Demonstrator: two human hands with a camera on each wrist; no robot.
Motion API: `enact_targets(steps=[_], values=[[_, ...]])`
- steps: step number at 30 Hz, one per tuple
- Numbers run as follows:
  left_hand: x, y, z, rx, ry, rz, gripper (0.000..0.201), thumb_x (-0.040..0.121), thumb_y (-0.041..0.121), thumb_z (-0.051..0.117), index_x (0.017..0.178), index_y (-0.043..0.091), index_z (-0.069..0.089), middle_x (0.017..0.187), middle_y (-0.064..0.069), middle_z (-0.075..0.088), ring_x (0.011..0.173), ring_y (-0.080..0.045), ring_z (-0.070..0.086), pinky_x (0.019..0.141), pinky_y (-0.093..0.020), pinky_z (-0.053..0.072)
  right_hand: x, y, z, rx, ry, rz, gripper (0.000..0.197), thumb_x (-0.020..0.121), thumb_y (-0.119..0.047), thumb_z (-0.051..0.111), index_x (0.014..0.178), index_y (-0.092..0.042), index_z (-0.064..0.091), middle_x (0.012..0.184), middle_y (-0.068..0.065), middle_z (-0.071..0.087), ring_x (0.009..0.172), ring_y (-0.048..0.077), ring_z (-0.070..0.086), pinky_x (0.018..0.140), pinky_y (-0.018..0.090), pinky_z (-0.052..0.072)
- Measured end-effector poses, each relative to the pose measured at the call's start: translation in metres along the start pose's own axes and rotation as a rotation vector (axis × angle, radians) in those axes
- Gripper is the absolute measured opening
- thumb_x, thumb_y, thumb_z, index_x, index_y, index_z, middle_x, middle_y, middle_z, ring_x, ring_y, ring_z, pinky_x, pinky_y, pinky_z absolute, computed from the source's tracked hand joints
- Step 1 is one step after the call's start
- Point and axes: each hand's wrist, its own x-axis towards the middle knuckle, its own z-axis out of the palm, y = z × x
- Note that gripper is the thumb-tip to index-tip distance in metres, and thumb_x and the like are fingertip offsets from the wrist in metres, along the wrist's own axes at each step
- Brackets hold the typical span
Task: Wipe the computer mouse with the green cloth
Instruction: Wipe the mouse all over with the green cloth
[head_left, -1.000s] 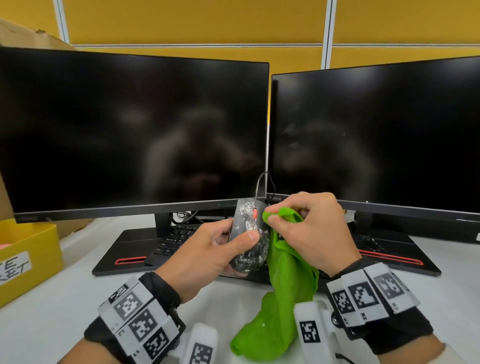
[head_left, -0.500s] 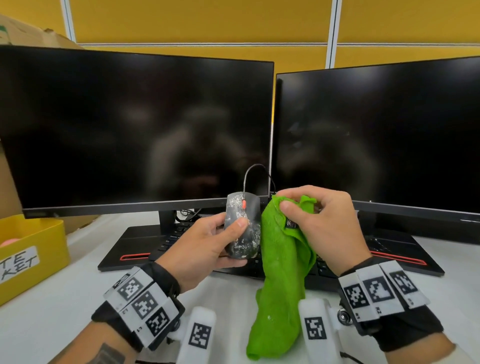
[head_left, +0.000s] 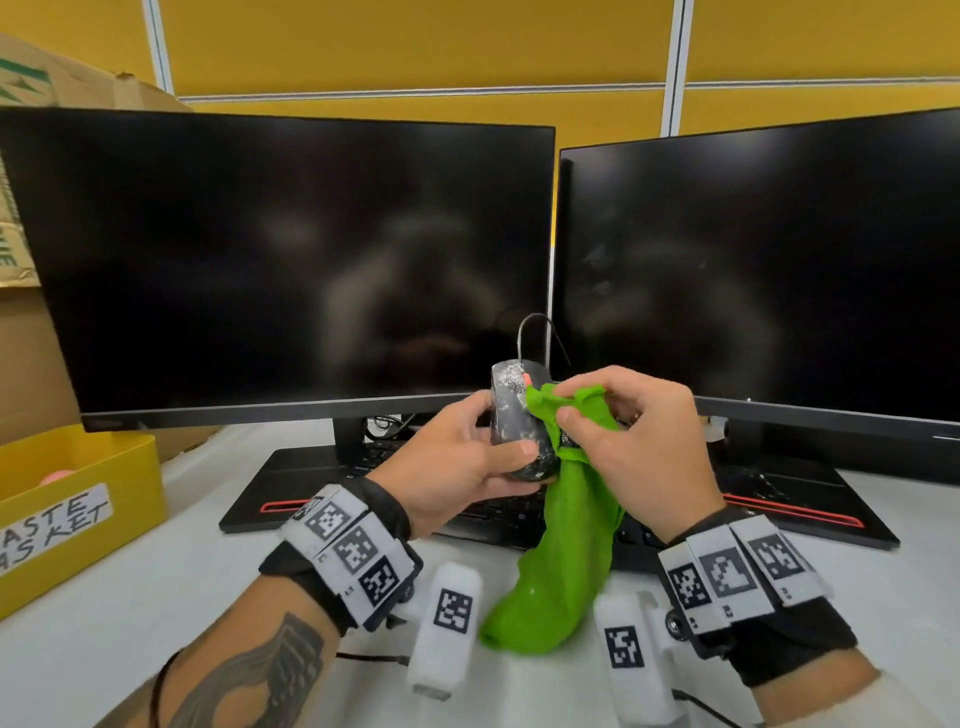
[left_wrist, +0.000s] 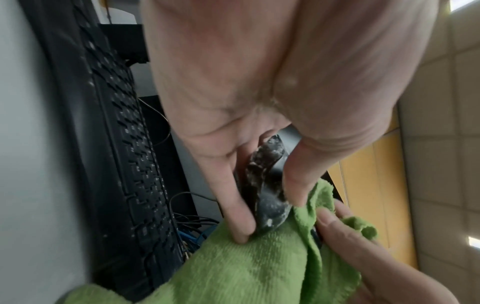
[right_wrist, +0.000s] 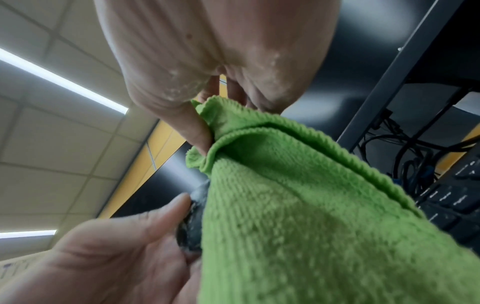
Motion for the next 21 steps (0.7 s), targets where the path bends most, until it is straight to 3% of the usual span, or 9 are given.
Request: enact_targets(steps=[2,4,9,14,18,21], values=[[0.001,-0.001,0.004,0.017,0.004,0.009,0.044,0.1,-0.011,0.058,0.136,0.014,0.057,0.096,-0.004,0.079,0.093,-0.016,0.077,0.086,-0.038,0.065,-0.002,0.001,0.001,-0.034,-0.033,-0.024,0.02,0.082,-0.009,0.083,0.091,-0.027,0.083,0.097,-0.011,0.076,0.091,0.006,0.073,0.084,0.035,0.06],[0.0,-0.004,0.004,0.036,0.013,0.023,0.045,0.099,-0.01,0.06,0.137,0.015,0.057,0.099,-0.005,0.078,0.097,-0.019,0.076,0.087,-0.04,0.064,-0.004,0.001,0.002,-0.09,-0.057,-0.034,0.022,0.08,-0.011,0.085,0.089,-0.031,0.083,0.099,-0.014,0.074,0.092,0.003,0.071,0.085,0.029,0.058],[-0.002,-0.014,0.0,0.033,0.016,0.005,0.06,0.085,0.003,0.069,0.142,0.013,0.055,0.123,-0.024,0.074,0.11,-0.035,0.073,0.101,-0.052,0.059,0.0,0.011,0.003,-0.156,-0.012,0.025,0.028,0.078,-0.012,0.084,0.079,-0.04,0.08,0.091,-0.012,0.076,0.081,0.013,0.073,0.079,0.043,0.061],[-0.001,-0.019,-0.003,0.015,0.023,0.026,0.057,0.089,-0.001,0.069,0.142,0.014,0.055,0.115,-0.017,0.076,0.102,-0.028,0.076,0.087,-0.042,0.064,-0.003,0.005,0.006,-0.14,-0.1,-0.027,0.023,0.079,-0.011,0.083,0.087,-0.032,0.084,0.096,-0.014,0.073,0.09,0.007,0.071,0.083,0.038,0.06],[-0.004,-0.021,-0.002,0.043,-0.004,0.005,0.059,0.086,0.006,0.07,0.142,0.015,0.056,0.114,-0.017,0.077,0.105,-0.034,0.075,0.093,-0.046,0.063,0.001,0.01,0.0,-0.198,-0.069,0.021,0.022,0.078,-0.011,0.084,0.083,-0.032,0.084,0.092,-0.012,0.075,0.086,0.009,0.072,0.083,0.04,0.06],[-0.003,-0.023,0.0,0.052,-0.007,0.011,0.061,0.082,0.006,0.071,0.14,0.016,0.056,0.108,-0.014,0.076,0.101,-0.031,0.074,0.09,-0.044,0.064,0.001,0.007,0.001,-0.169,-0.064,-0.031,0.023,0.079,-0.009,0.083,0.086,-0.031,0.084,0.096,-0.013,0.075,0.09,0.005,0.071,0.084,0.032,0.058]])
